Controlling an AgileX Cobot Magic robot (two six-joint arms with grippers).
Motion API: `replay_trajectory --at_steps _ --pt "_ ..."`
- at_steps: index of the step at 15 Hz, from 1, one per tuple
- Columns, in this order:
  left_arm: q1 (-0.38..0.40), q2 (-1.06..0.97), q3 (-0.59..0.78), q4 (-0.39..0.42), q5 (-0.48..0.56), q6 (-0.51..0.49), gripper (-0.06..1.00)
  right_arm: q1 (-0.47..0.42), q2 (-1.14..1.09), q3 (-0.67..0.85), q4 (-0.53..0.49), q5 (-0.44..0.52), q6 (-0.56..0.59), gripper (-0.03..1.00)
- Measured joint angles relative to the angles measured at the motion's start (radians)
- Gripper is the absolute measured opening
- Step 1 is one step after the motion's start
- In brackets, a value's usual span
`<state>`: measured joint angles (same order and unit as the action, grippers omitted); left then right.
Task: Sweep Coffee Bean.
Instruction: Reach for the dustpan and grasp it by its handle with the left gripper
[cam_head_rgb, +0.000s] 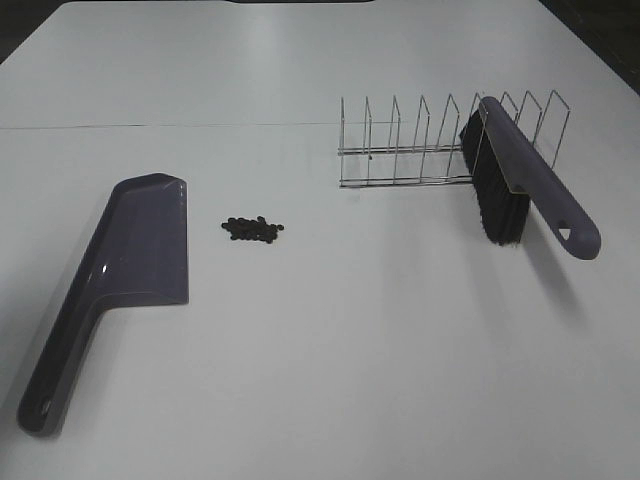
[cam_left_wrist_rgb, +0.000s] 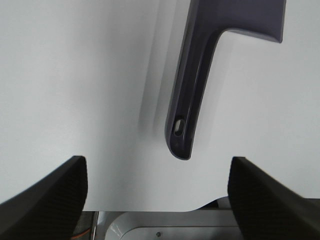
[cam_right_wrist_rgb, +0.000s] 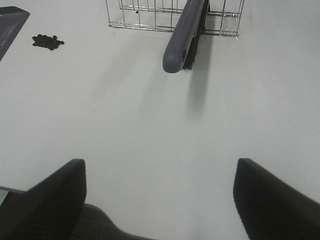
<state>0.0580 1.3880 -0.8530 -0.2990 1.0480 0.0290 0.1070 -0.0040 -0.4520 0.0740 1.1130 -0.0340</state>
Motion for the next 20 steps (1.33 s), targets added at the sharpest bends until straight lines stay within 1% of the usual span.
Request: replay_trajectory --at_steps 2,3,5,7,11,13,18,20 --pt "-0.098 0.078 0.000 0.005 -0.067 -0.009 0.71 0.000 0.000 0.000 0.000 0.000 0.000 0.71" --pt "-0.203 0.158 0.000 0.043 -0.149 -0.087 0.71 0.000 0.000 0.000 0.000 0.000 0.000 0.71" --pt "-0.258 0.238 0.000 0.075 -0.200 -0.125 0.71 0.000 0.000 0.000 0.000 0.000 0.000 0.71" --pt "-0.269 0.314 0.000 0.085 -0.242 -0.134 0.71 0.000 0.000 0.000 0.000 0.000 0.000 0.71" --pt "-0.269 0.395 -0.019 0.092 -0.309 -0.135 0.71 0.000 0.000 0.000 0.000 0.000 0.000 0.71" --pt "-0.269 0.426 -0.027 0.092 -0.378 -0.135 0.71 0.000 0.000 0.000 0.000 0.000 0.000 0.70" --pt "-0.269 0.483 -0.029 0.092 -0.433 -0.135 0.71 0.000 0.000 0.000 0.000 0.000 0.000 0.70" --pt "-0.269 0.502 -0.029 0.092 -0.441 -0.135 0.68 0.000 0.000 0.000 0.000 0.000 0.000 0.70"
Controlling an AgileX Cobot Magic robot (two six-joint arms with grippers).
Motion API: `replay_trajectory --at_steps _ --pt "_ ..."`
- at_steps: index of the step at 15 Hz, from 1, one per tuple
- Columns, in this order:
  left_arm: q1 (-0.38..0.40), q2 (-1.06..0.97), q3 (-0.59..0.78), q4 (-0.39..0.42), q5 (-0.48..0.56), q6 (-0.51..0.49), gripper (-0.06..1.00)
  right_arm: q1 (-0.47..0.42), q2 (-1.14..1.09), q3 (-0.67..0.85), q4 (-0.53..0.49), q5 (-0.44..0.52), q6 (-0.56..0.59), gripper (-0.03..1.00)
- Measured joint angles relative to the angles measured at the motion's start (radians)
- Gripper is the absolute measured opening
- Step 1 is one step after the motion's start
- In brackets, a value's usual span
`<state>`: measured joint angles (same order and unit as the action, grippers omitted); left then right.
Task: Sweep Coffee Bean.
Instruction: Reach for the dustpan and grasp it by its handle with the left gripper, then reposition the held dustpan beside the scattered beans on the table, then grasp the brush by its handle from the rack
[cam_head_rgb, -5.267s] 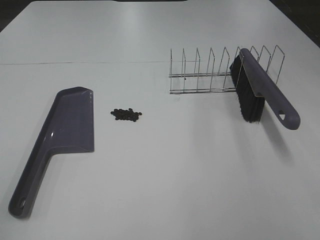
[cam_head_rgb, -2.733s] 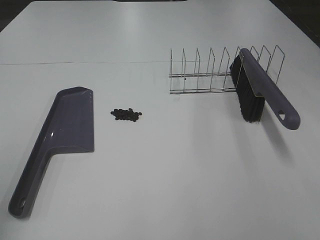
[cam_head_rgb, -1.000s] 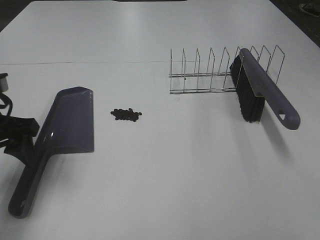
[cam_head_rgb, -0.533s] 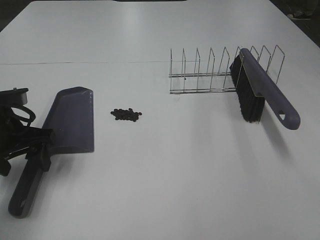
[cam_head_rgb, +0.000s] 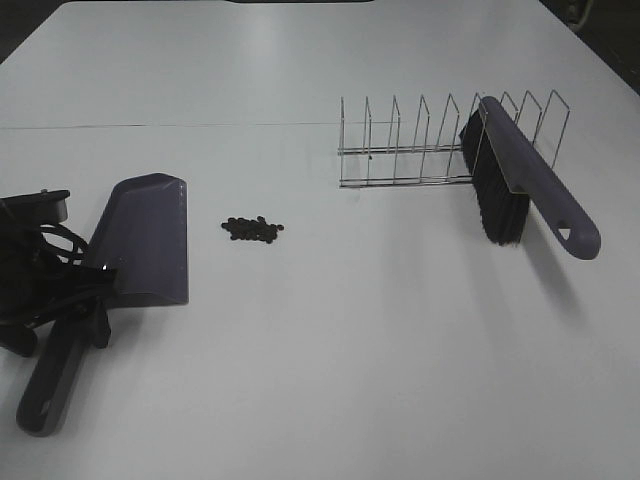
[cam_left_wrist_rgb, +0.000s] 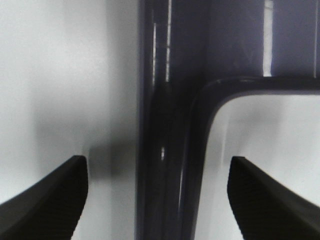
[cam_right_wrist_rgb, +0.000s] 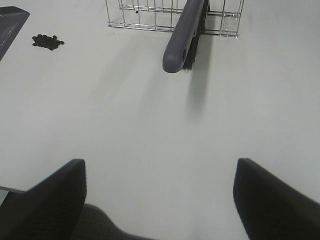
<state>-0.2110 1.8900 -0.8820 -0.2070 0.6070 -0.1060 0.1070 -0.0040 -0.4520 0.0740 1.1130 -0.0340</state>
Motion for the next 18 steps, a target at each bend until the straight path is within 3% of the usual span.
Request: replay_trajectory --at_steps 1,2,5,14,18 --pt "0.000 0.002 0.000 0.000 -0.002 0.000 0.64 0.000 0.000 0.000 0.000 0.000 0.000 0.70" --pt "0.000 0.002 0.000 0.000 -0.014 0.000 0.52 0.000 0.000 0.000 0.000 0.000 0.000 0.70" --pt "0.000 0.002 0.000 0.000 -0.017 -0.001 0.32 0.000 0.000 0.000 0.000 0.000 0.000 0.70" --pt "0.000 0.002 0.000 0.000 -0.025 -0.001 0.32 0.000 0.000 0.000 0.000 -0.002 0.018 0.70" --pt "0.000 0.002 0.000 0.000 -0.025 -0.001 0.32 0.000 0.072 -0.085 -0.013 -0.044 0.028 0.70"
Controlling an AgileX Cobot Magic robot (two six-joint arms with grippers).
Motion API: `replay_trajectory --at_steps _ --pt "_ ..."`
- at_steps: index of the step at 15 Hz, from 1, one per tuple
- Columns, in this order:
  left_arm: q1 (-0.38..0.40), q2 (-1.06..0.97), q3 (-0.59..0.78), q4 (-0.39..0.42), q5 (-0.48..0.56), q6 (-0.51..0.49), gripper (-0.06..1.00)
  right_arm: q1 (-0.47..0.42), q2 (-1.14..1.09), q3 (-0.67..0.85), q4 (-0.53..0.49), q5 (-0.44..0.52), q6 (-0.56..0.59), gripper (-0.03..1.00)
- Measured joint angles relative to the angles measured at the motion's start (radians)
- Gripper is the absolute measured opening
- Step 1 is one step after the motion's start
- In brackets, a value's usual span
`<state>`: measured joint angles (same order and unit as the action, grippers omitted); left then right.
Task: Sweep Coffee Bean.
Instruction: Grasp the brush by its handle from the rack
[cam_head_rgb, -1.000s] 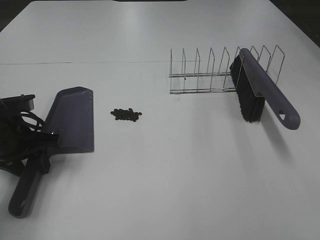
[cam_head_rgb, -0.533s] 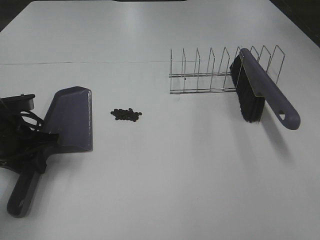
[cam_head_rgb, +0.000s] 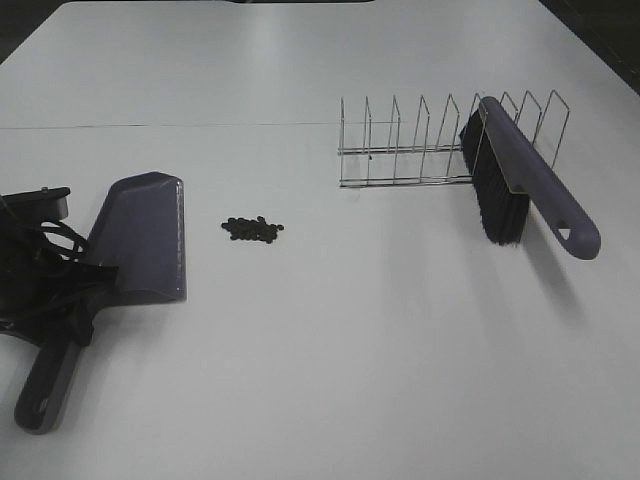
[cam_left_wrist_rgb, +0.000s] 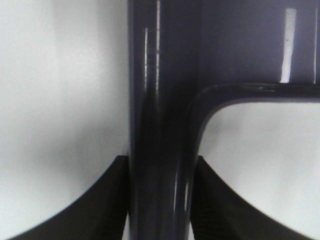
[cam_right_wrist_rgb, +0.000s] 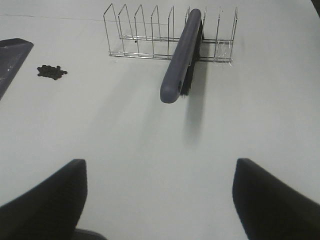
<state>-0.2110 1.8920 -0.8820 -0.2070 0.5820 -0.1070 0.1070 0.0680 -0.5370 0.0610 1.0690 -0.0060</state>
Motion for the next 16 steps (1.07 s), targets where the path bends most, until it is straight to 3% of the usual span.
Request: replay_trajectory --at_steps 5,11,16 --pt "0.000 0.000 0.000 0.000 0.002 0.001 0.32 0.000 0.300 -0.176 -0.061 0.000 0.006 0.70" --pt "0.000 -0.002 0.000 0.018 0.012 0.001 0.32 0.000 0.646 -0.383 -0.027 0.021 0.017 0.70" --pt "0.000 -0.124 -0.029 0.121 0.168 0.001 0.32 0.000 0.897 -0.497 -0.005 0.080 0.017 0.70"
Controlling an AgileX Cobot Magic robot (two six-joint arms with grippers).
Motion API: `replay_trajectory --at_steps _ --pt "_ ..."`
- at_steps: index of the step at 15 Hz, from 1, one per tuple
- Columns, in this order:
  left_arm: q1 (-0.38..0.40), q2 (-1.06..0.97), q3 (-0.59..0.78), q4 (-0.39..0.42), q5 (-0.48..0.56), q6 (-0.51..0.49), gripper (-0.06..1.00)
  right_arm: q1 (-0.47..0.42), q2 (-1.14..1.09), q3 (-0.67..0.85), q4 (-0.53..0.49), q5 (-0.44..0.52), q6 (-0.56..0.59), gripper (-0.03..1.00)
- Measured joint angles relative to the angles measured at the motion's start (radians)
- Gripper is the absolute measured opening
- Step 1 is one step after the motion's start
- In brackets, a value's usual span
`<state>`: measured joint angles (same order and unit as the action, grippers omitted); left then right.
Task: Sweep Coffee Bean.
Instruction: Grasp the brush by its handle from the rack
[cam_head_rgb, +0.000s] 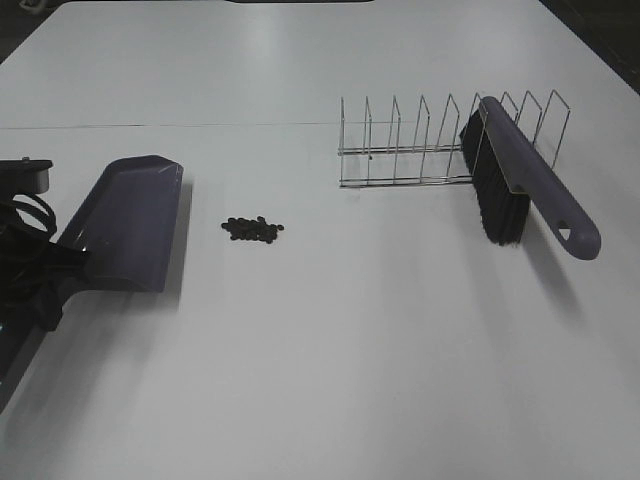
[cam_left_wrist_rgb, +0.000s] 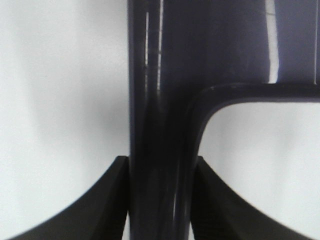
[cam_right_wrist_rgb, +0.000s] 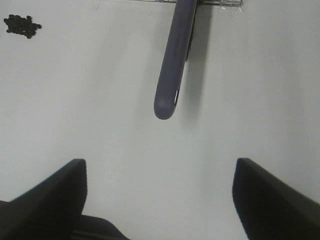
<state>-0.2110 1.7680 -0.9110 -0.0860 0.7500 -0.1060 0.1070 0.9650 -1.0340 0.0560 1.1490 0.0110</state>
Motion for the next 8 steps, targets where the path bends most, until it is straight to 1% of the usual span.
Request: replay_trajectory --at_steps 2,5,7,8 --pt "0.000 -0.003 0.000 0.009 0.020 0.000 0.32 0.000 0.077 -0.050 0.000 0.024 0.000 0.70" --pt "0.000 -0.003 0.000 0.010 0.023 0.000 0.32 0.000 0.166 -0.138 0.010 0.038 0.000 0.69" --pt "0.000 -0.004 0.000 0.010 0.023 0.000 0.32 0.000 0.241 -0.214 0.014 0.053 0.001 0.68" --pt "0.000 -0.004 0.000 0.010 0.024 0.000 0.32 0.000 0.301 -0.283 0.015 0.070 0.001 0.68"
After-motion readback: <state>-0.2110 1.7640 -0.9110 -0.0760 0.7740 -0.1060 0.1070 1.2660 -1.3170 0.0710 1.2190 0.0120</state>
